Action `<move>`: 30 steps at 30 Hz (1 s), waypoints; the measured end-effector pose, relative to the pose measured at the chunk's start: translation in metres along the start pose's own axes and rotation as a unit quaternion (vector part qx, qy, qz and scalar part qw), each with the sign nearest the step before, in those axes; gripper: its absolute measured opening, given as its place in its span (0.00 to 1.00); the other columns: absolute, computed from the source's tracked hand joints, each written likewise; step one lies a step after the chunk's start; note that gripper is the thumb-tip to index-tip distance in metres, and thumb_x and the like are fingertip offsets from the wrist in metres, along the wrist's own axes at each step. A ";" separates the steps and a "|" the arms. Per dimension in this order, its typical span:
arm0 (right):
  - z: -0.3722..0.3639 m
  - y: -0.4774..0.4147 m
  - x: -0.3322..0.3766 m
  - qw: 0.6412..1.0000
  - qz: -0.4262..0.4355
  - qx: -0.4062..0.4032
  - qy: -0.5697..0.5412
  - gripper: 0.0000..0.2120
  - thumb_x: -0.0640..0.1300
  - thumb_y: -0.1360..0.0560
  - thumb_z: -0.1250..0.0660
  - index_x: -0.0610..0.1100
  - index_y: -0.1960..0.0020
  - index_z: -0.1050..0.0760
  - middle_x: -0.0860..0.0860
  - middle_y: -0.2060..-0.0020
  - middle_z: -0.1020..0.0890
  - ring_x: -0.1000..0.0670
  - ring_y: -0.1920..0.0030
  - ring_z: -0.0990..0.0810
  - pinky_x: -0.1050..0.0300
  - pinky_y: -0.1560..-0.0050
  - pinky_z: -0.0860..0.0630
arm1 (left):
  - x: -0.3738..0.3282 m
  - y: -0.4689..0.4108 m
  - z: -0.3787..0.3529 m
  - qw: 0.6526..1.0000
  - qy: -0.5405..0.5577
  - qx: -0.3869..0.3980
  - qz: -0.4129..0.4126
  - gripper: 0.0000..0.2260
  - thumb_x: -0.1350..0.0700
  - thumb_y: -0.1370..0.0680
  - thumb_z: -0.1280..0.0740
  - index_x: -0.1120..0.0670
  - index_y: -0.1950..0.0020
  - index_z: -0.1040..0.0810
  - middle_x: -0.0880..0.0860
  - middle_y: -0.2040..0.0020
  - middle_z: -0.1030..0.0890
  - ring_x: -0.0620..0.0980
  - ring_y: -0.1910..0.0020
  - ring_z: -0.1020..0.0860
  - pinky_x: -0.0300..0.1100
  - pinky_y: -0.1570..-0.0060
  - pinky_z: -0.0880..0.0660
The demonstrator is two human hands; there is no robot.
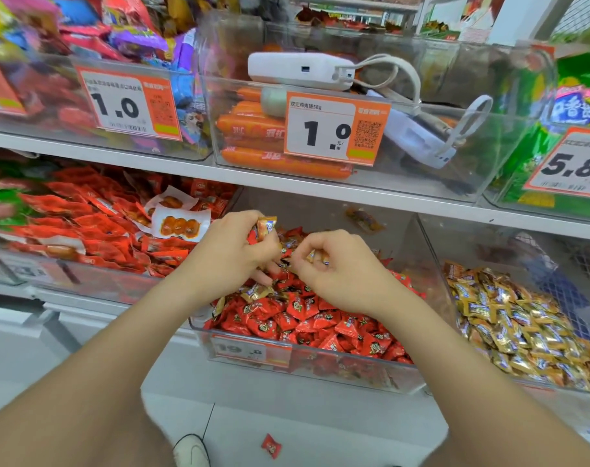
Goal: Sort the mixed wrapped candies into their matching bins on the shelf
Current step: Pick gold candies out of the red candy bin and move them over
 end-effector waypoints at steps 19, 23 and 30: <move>-0.018 -0.015 -0.009 0.998 0.005 0.052 0.038 0.08 0.45 0.14 0.41 0.51 0.46 0.23 0.55 0.58 0.16 0.57 0.59 0.20 0.54 0.56 0.25 | -0.004 0.024 0.015 0.948 -0.316 -0.012 -0.032 0.25 0.37 0.18 0.36 0.54 0.67 0.23 0.53 0.77 0.27 0.49 0.76 0.27 0.50 0.67 0.23; -0.019 -0.013 0.005 0.999 0.019 0.043 0.002 0.16 0.38 0.18 0.42 0.53 0.48 0.19 0.52 0.73 0.21 0.54 0.72 0.25 0.65 0.67 0.31 | -0.011 0.026 0.032 0.963 -0.255 -0.074 -0.049 0.11 0.45 0.15 0.36 0.45 0.49 0.16 0.45 0.68 0.19 0.43 0.66 0.19 0.46 0.59 0.22; -0.048 -0.023 0.036 0.985 0.097 0.087 0.117 0.08 0.56 0.22 0.30 0.55 0.50 0.15 0.57 0.70 0.24 0.57 0.66 0.24 0.52 0.59 0.21 | 0.008 0.031 0.063 0.976 -0.163 -0.145 0.009 0.21 0.42 0.19 0.31 0.53 0.66 0.20 0.49 0.73 0.23 0.44 0.71 0.24 0.41 0.65 0.29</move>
Point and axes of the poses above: each hand's wrist, its own y-axis away from the middle knuckle, its own z-axis out of the back of the hand, x = y × z, the point moved 4 cm from there along -y, towards the middle knuckle
